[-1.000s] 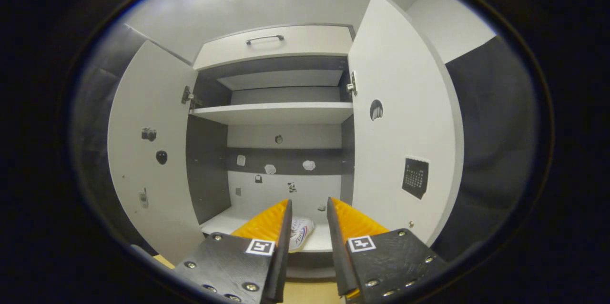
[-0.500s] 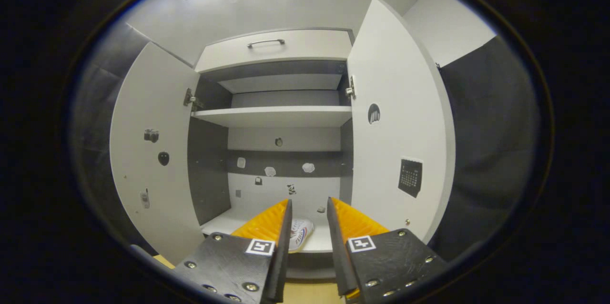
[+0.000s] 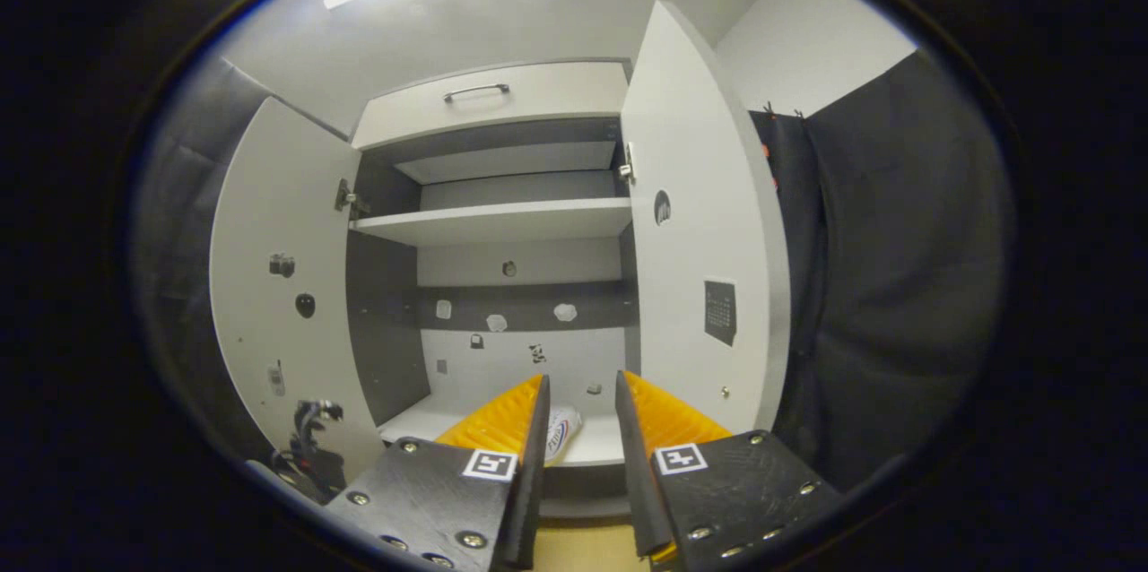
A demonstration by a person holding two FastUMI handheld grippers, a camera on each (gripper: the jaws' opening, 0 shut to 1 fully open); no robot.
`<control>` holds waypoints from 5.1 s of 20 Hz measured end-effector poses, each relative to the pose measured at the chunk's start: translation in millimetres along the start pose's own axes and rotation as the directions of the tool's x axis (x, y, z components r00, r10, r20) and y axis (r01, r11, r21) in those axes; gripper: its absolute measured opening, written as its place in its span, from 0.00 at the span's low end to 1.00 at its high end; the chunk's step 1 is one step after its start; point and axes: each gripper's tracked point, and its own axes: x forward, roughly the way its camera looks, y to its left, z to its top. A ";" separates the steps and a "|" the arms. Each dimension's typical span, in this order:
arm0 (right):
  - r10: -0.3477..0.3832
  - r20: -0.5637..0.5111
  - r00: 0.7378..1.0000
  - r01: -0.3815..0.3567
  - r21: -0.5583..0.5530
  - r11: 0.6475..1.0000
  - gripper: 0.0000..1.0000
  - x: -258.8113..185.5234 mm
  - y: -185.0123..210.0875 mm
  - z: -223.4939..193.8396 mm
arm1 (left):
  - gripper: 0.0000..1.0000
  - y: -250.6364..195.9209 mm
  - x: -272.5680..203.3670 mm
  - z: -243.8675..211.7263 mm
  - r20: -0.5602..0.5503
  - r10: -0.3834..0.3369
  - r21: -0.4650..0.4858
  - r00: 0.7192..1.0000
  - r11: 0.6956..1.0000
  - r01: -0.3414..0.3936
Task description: Grab one shoe with the right hand and put it into the shoe cabinet, grab the other shoe with the left hand and put it into the shoe cabinet; then close the right door with the right hand and the left door with the left hand.
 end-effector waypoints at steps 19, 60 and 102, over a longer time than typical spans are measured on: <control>-0.080 -0.016 0.997 0.081 0.158 0.984 0.32 -58.1 -46.0 -2.9 | 0.00 -2.7 17.7 21.3 0.013 0.087 -0.010 0.996 0.996 -0.087; 0.071 -0.034 0.997 -0.069 0.065 0.996 0.93 -11.6 -151.5 0.0 | 0.92 -118.4 -280.2 70.2 0.516 0.015 0.202 0.856 0.970 -0.138; 0.386 -0.216 0.897 -0.379 0.075 0.923 0.93 91.3 68.1 -81.3 | 0.87 -40.4 -350.9 74.1 0.586 0.190 0.124 0.788 0.940 -0.318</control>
